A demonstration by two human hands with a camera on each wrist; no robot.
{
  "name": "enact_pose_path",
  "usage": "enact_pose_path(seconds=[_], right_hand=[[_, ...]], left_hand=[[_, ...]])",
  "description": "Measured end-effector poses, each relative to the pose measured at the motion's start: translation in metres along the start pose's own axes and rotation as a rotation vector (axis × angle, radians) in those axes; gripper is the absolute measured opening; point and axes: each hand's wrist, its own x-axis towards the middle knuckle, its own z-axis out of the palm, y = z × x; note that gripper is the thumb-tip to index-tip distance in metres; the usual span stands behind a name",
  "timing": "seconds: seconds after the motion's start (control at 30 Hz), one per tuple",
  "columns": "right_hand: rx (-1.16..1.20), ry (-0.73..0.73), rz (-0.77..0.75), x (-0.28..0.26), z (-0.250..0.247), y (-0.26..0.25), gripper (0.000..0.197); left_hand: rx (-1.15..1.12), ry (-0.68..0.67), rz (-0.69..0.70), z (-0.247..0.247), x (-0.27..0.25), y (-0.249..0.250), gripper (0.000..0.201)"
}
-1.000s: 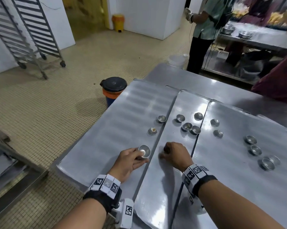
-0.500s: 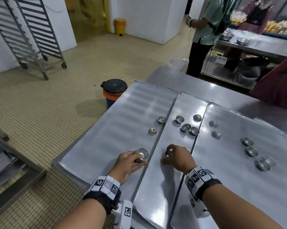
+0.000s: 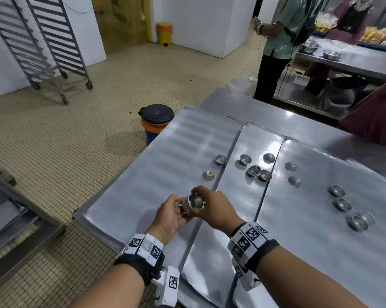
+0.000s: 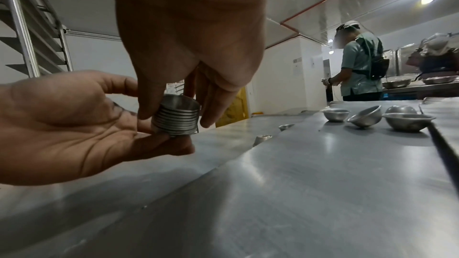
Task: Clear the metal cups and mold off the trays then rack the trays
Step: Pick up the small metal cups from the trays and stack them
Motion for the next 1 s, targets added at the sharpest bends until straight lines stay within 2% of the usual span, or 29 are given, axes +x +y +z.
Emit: enact_pose_path(seconds=[0.13, 0.23, 0.33, 0.5, 0.6, 0.73, 1.0], right_hand=[[0.02, -0.004, -0.019, 0.001, 0.008, -0.002, 0.059], [0.046, -0.054, -0.009, 0.0, 0.009, 0.002, 0.086], [0.049, -0.06, 0.045, -0.003, 0.001, 0.013, 0.103], [0.014, -0.049, 0.167, -0.004, -0.008, 0.035, 0.089], [-0.1, -0.086, 0.191, -0.001, -0.009, 0.04, 0.079], [-0.175, -0.093, 0.177, 0.004, -0.006, 0.043, 0.066], [-0.196, -0.078, 0.17, 0.011, -0.005, 0.049, 0.053]], left_hand=[[0.098, -0.01, 0.047, -0.007, 0.0, 0.0, 0.02], [0.208, -0.008, 0.078, -0.012, 0.0, 0.001, 0.019], [0.298, 0.075, 0.095, -0.018, 0.004, 0.002, 0.016], [0.562, 0.2, 0.1, -0.028, 0.021, 0.002, 0.011], [0.734, 0.241, 0.144, -0.029, 0.023, 0.004, 0.017], [0.851, 0.239, 0.167, -0.026, 0.027, 0.01, 0.013], [1.011, 0.138, 0.055, -0.025, 0.035, 0.028, 0.013]])
